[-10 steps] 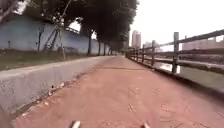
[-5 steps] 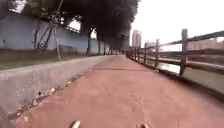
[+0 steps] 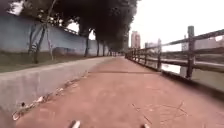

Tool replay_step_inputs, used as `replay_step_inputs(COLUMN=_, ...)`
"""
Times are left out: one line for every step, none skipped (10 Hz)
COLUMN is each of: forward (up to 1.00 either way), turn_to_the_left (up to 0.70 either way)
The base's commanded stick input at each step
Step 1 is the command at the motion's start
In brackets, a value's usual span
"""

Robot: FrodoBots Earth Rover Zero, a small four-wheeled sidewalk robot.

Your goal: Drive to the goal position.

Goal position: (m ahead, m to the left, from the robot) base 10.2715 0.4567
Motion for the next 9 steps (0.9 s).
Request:
replay_step_inputs(forward=0.70, turn_to_the_left=0.00)
replay_step_inputs(forward=0.70, turn_to_the_left=-0.01)
replay_step_inputs(forward=0.70, turn_to_the_left=-0.02)
replay_step_inputs(forward=0.70, turn_to_the_left=-0.03)
replay_step_inputs(forward=0.70, turn_to_the_left=-0.18)
replay_step_inputs(forward=0.70, turn_to_the_left=-0.34)
replay_step_inputs(forward=0.70, turn_to_the_left=-0.34)
replay_step_inputs(forward=0.70, turn_to_the_left=-0.34)
replay_step_inputs(forward=0.70, turn_to_the_left=-0.34)
